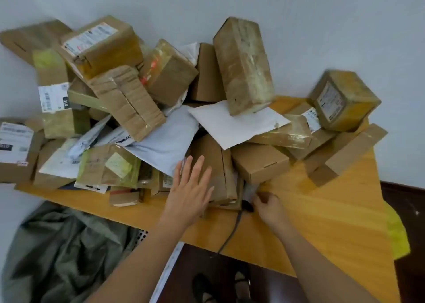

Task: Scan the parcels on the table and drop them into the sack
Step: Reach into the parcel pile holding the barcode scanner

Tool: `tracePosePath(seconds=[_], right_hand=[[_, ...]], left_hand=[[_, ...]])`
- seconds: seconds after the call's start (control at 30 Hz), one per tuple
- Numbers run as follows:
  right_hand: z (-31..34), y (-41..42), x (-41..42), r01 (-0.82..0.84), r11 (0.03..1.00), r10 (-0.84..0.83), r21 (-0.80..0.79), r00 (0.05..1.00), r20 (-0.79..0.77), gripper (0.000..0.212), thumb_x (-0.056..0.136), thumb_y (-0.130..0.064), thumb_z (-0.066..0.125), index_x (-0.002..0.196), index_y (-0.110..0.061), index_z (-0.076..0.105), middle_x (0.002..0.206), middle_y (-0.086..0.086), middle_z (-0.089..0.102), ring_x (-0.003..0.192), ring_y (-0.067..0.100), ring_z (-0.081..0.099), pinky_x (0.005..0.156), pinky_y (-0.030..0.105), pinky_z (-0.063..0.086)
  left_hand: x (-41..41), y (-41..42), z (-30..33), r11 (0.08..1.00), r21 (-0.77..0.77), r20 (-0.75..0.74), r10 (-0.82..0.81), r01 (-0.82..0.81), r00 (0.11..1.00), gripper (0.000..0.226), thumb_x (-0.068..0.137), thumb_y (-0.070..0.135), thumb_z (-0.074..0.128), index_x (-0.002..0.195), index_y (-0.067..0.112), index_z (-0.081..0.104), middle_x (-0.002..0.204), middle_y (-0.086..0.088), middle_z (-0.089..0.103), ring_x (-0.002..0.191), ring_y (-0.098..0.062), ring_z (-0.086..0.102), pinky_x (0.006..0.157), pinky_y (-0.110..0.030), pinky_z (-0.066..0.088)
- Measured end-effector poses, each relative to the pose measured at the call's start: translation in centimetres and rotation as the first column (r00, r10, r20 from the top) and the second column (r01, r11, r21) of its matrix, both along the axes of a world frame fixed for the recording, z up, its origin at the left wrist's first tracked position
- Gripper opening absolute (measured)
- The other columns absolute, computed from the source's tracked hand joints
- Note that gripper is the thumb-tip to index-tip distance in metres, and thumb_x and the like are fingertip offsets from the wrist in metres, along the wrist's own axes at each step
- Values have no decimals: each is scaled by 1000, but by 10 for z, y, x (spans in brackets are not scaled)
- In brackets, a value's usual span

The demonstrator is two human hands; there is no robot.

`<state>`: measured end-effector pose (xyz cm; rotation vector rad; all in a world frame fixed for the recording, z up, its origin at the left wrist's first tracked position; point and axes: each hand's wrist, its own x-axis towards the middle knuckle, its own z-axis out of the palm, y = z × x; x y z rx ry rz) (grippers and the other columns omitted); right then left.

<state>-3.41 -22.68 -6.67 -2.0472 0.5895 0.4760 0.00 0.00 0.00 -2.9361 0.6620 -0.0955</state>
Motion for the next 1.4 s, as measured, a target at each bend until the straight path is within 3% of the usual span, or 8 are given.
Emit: tracePosePath(seconds=[0.1,0.2,0.43,0.6,0.8,1.03,1.2,1.4], right_hand=[[-3,8,14,81,984,-72,157,995,-62,41,94,-45,58,91,-5,63,89,19,66,75,27,60,62,35,42],[-7,12,21,202,965,-181,165,974,-135,48,96,-41,58,105,5,65,105,30,64,96,43,61,68,44,47],[-9,-4,5,295,941,-225,164,911,-347,23,103,-26,48,85,-13,41,79,5,40,69,20,41,62,34,37],[9,-4,-47,326,939,-265,110,889,-373,22,105,-15,41,121,-1,48,103,11,52,113,38,51,91,44,44],[13,-10,-86,445,894,-398,43,836,-377,21,99,-4,33,84,-4,48,81,14,42,67,25,37,60,37,26],[62,-13,-104,443,877,-407,186,891,-203,9,100,-7,36,97,-5,45,80,15,44,61,24,37,58,37,29],[115,7,-80,373,873,-396,314,918,11,33,104,-14,39,137,-16,39,113,17,58,87,32,59,62,36,48],[168,44,-22,194,901,-304,389,921,244,43,98,-17,53,139,-22,41,108,1,58,93,22,60,78,39,54]], left_hand=[[-5,4,-2,1000,14,-7,12,-12,1000,54,97,45,32,134,13,54,150,-16,37,142,-39,31,114,-57,24],[-13,8,-2,1000,28,6,13,-14,1000,53,97,45,32,133,14,55,148,-16,40,141,-38,34,113,-57,30],[-19,10,13,999,48,6,6,-6,1000,52,96,46,32,131,16,55,148,-15,41,139,-38,37,111,-55,27],[-30,11,31,1000,13,-59,4,-3,998,50,96,46,31,132,18,51,147,-13,39,139,-37,38,110,-54,31],[-47,22,54,1000,14,-149,-6,8,989,53,103,45,28,149,20,28,162,-10,7,150,-33,4,121,-50,6],[-53,33,73,1000,-17,-160,5,-8,987,50,103,44,29,147,21,27,162,-9,2,150,-32,1,121,-49,5],[-47,42,89,998,-60,-96,4,-10,995,49,102,42,34,146,18,33,161,-11,8,149,-34,6,119,-50,9],[-19,63,105,993,-73,-50,89,-92,995,46,96,38,44,132,13,54,150,-19,38,136,-43,38,107,-58,34]])
